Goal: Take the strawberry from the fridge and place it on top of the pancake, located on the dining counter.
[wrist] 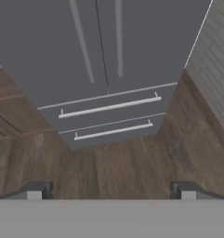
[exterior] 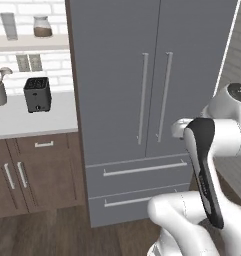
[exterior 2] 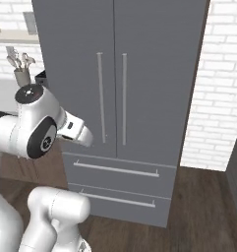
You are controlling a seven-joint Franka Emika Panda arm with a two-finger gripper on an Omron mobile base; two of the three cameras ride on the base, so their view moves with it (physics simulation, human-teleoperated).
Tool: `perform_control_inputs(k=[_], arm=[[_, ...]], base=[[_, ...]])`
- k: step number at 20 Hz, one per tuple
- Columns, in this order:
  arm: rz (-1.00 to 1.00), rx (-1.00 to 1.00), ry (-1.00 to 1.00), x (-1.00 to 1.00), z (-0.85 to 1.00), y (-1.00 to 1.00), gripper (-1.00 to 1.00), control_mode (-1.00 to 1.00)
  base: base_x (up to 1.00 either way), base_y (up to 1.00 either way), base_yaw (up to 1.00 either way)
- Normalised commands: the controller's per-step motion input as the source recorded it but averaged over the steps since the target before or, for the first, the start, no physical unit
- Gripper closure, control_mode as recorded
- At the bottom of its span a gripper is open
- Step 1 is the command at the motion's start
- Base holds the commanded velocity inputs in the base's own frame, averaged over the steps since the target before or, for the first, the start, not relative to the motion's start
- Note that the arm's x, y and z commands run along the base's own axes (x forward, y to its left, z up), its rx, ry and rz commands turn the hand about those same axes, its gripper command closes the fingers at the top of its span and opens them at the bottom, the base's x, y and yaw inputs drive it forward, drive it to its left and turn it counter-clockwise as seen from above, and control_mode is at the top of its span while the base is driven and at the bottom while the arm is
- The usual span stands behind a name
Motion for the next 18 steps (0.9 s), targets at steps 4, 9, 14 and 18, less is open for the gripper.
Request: perform_control_inputs(k=[4, 9, 14, 18], arm=[[0.04, 0.01, -0.07, 1.00, 0.00, -0.50, -1.00, -1.00], [0.04, 0.00, -0.15, 1.00, 0.00, -0.23, -1.00, -1.00], [0.02, 0.00, -0.03, 1.00, 0.00, -0.16, -1.00, -1.00], [0.00, 0.00, 0.01, 0.94, 0.00, -0.09, -1.00, -1.00]], base=[[0.00, 0.00, 0.00], [0.00, 0.00, 0.00], [0.00, 0.00, 0.00], [0.00, 0.00, 0.00]])
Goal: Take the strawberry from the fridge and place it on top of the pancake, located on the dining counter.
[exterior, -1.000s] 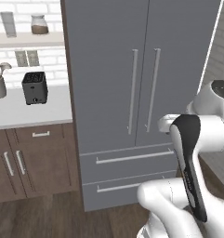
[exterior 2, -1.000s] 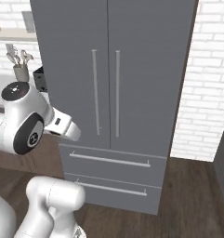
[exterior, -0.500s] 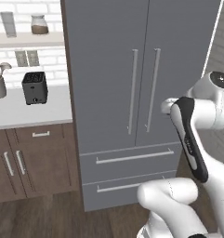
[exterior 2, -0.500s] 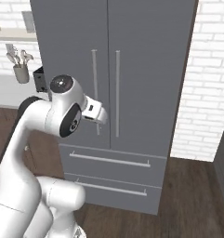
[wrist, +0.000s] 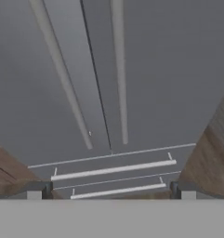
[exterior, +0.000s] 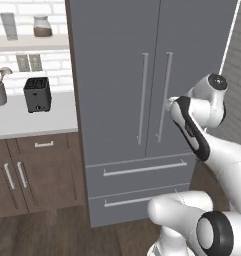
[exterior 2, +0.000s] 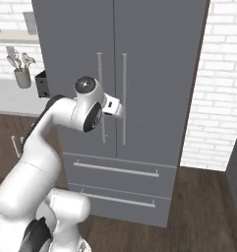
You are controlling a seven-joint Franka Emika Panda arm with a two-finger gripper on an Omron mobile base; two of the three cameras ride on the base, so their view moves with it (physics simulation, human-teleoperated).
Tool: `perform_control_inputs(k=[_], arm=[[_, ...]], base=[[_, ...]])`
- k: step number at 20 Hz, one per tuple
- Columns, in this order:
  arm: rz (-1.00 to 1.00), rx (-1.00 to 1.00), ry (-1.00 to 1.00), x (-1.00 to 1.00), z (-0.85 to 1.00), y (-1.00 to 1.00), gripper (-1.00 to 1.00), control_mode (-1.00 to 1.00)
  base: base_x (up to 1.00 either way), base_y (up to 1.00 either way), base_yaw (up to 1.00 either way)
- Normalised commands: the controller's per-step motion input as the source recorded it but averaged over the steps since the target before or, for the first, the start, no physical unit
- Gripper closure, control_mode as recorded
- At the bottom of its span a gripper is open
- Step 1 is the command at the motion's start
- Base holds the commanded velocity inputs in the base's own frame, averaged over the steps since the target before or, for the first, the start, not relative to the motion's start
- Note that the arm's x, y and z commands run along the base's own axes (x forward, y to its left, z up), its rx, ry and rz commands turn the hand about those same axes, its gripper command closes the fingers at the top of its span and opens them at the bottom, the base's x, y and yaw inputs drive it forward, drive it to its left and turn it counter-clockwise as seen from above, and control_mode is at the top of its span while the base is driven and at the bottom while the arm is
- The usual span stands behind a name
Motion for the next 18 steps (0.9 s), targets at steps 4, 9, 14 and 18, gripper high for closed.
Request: perform_control_inputs(k=[4, 9, 14, 18], arm=[[0.00, -0.02, 0.00, 0.94, 0.00, -0.07, -1.00, -1.00], [0.00, 0.00, 0.00, 0.77, -0.07, -0.16, -1.00, -1.00], [0.00, 0.00, 0.00, 0.61, -0.06, -0.09, -1.00, -1.00], [0.00, -0.04, -0.14, 0.33, -0.10, 0.00, -1.00, -1.00]], base=[[0.00, 0.00, 0.00], [0.00, 0.00, 0.00], [0.00, 0.00, 0.00], [0.00, 0.00, 0.00]])
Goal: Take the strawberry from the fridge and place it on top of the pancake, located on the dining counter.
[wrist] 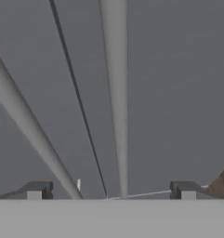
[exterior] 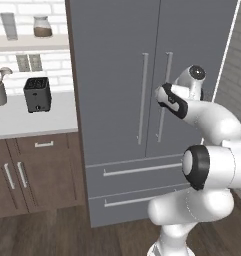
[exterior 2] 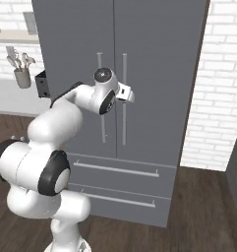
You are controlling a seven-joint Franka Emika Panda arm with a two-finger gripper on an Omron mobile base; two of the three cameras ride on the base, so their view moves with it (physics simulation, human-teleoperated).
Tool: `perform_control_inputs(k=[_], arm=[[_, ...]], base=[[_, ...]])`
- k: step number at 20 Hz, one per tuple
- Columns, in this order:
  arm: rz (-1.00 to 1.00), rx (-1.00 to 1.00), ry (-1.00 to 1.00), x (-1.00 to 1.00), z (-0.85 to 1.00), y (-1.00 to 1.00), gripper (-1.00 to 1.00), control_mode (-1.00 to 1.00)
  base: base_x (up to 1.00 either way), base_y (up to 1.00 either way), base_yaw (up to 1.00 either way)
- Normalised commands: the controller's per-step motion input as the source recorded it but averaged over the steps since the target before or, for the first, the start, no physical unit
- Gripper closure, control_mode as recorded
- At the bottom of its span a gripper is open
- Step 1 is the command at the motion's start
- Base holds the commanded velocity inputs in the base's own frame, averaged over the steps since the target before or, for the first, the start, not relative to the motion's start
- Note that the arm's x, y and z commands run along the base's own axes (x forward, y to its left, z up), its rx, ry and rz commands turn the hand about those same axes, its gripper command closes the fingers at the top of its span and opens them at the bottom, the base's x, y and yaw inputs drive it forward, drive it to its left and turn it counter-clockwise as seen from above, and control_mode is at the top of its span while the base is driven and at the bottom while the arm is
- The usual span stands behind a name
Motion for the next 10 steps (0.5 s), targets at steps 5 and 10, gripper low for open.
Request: perform_control_inputs(k=[5, 10], arm=[[0.00, -0.02, -0.26, 0.16, -0.20, 0.00, -1.00, -1.00], [0.00, 0.00, 0.02, 0.47, -0.01, -0.09, -1.00, -1.00]], base=[[0.00, 0.00, 0.00], [0.00, 0.00, 0.00]])
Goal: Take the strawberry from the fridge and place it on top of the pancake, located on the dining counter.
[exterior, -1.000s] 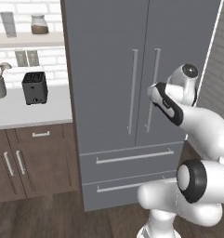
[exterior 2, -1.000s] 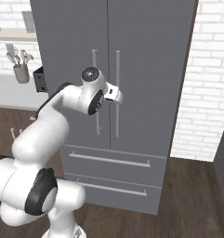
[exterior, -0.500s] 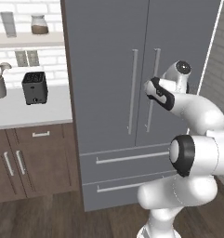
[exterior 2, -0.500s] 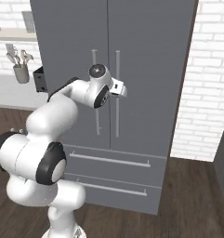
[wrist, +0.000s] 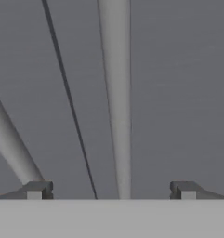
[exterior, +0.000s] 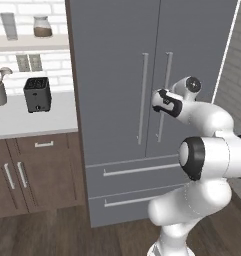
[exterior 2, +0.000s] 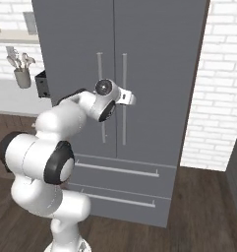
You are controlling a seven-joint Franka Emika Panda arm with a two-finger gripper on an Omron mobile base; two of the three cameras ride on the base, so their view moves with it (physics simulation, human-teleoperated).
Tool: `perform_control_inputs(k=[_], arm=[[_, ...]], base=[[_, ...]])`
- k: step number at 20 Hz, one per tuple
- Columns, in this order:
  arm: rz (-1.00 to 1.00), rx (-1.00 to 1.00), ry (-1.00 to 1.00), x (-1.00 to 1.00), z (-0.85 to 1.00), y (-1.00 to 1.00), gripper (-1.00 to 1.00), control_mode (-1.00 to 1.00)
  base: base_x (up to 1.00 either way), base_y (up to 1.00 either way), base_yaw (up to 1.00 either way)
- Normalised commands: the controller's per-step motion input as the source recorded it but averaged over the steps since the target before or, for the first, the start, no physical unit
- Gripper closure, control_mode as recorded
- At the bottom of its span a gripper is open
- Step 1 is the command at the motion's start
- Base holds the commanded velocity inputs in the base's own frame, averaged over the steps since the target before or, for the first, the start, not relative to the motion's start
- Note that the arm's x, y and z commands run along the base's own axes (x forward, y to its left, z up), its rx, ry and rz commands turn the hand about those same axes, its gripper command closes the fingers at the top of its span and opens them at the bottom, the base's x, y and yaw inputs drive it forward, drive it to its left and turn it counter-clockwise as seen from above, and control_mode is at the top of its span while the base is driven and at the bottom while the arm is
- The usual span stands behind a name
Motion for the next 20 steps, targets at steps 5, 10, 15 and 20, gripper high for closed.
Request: perform_control_inputs(k=[5, 10, 15, 20], arm=[[0.01, 0.03, 0.03, 0.51, 0.00, -0.29, -1.00, -1.00], [0.01, 0.00, 0.00, 0.66, -0.02, -0.21, -1.00, -1.00], [0.00, 0.00, 0.00, 0.75, -0.14, -0.01, -1.00, -1.00], [0.00, -0.01, 0.00, 0.85, -0.29, 0.02, -1.00, -1.00]], base=[[0.00, 0.00, 0.00], [0.00, 0.00, 0.00], [0.00, 0.00, 0.00], [0.00, 0.00, 0.00]])
